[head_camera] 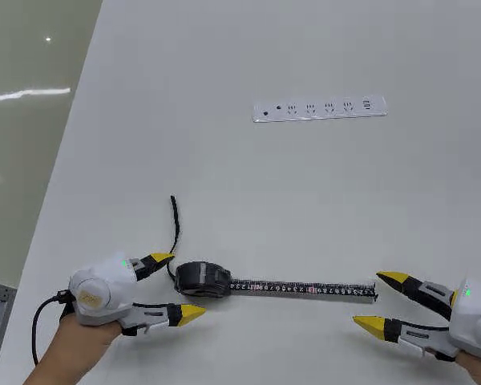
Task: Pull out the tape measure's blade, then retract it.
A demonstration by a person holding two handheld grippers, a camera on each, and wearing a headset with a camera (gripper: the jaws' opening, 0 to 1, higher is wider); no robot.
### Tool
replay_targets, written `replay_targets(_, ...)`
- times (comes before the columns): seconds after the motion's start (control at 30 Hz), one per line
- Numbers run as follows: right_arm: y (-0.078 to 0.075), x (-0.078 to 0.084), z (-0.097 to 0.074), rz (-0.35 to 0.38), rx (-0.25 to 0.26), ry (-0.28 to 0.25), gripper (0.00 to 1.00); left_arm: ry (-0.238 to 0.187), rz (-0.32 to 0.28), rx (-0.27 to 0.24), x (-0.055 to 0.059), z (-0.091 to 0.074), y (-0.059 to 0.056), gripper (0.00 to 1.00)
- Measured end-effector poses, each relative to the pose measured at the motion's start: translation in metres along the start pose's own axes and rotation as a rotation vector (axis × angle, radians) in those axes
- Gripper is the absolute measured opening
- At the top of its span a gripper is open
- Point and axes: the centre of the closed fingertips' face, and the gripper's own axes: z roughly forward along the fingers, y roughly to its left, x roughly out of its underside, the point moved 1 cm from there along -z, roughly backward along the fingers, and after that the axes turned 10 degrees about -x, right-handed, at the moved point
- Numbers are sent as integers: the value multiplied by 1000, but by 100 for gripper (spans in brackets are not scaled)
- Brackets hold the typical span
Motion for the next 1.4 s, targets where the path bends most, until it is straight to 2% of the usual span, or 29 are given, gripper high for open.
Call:
replay_targets(0.2,-2,-2,-4,7,32,4,59,-14,-5,-19,-3,-6,-2,68)
replay_targets(0.27,1,-7,-6,1,38,-13,57,-17,-11,-24,-4,-7,-3,69)
replay_targets(0.63,9,-13,-7,3,69,-34,58,-62,-49,-70,-9,-18,-7,70)
replay_targets(0.9,13,-15,-11,18,98,-48,61,-72,-80,-98,-5,-27,-6,71)
replay_targets(1.07,17,-16,-13,25,113,-48,58,-83,-92,-113,-5,-33,-10,71)
replay_targets(1.4,24,-16,-22,30,149,-50,58,-108,-120,-146,-3,-43,-17,73)
